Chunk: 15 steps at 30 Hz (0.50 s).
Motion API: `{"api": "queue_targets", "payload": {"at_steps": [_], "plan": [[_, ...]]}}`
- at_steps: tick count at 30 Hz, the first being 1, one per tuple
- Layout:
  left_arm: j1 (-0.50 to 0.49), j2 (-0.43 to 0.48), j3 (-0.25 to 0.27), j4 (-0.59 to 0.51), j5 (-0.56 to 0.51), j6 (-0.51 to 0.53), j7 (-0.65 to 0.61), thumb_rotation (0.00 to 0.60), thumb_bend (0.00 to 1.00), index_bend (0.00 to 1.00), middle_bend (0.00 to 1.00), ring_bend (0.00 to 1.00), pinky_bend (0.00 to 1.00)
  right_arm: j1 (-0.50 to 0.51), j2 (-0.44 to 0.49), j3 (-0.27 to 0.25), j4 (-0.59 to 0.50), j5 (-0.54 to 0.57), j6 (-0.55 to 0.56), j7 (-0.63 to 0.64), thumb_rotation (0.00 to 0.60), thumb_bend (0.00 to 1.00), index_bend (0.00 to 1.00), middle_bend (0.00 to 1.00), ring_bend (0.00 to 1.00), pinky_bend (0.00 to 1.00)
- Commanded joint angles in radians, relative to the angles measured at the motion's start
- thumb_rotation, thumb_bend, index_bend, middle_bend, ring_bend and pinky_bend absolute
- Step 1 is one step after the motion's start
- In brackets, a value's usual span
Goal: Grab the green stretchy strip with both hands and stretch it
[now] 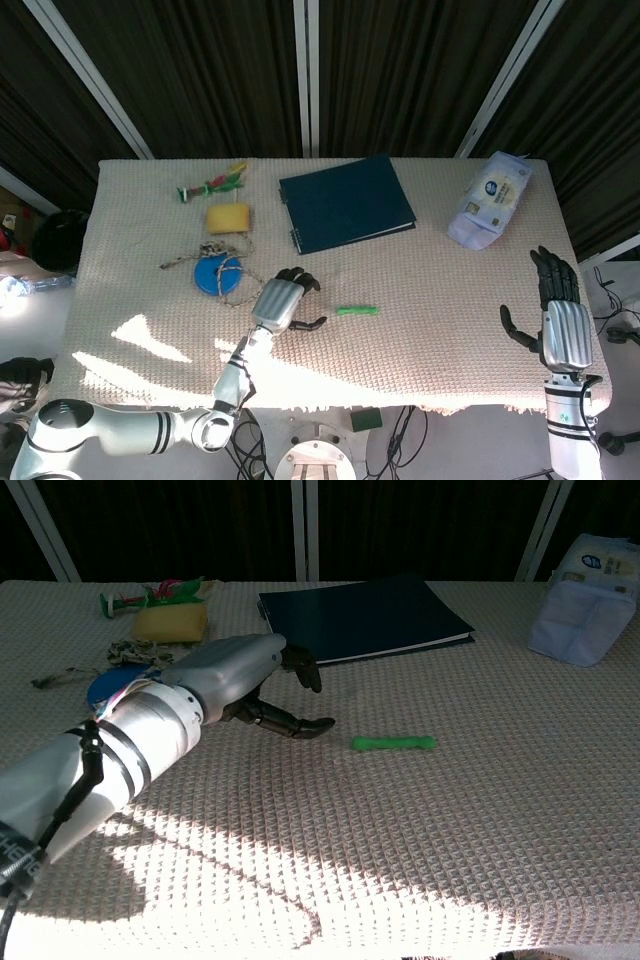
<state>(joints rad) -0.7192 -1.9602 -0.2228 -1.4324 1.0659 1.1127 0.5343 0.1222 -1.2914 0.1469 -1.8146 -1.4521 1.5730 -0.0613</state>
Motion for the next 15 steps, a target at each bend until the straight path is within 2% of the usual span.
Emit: {"api": "queue_targets", "payload": {"at_steps": [1, 6, 12, 15], "plan": [[-0.046, -0.067, -0.030, 0.083, 0.014, -0.028, -0.022, 0.343, 0.22, 0.37, 0.30, 0.19, 0.23, 0.003, -0.002, 0.002, 0.006, 0.009, -0.009, -0.006, 0.600, 0.33, 0.00, 0.00, 0.00, 0.00], [-0.084, -0.127, -0.046, 0.163, 0.021, -0.058, -0.036, 0.361, 0.23, 0.39, 0.30, 0.19, 0.23, 0.003, -0.002, 0.011, 0.012, 0.022, -0.015, -0.005, 0.600, 0.33, 0.00, 0.00, 0.00, 0.00], [-0.109, -0.186, -0.043, 0.256, 0.043, -0.074, -0.058, 0.446, 0.24, 0.43, 0.31, 0.19, 0.23, 0.002, -0.003, 0.010, 0.024, 0.033, -0.028, 0.001, 0.600, 0.33, 0.00, 0.00, 0.00, 0.00], [-0.116, -0.211, -0.036, 0.302, 0.053, -0.074, -0.053, 0.463, 0.25, 0.45, 0.31, 0.20, 0.23, 0.000, -0.002, 0.010, 0.028, 0.034, -0.029, 0.006, 0.600, 0.33, 0.00, 0.00, 0.00, 0.00]]}}
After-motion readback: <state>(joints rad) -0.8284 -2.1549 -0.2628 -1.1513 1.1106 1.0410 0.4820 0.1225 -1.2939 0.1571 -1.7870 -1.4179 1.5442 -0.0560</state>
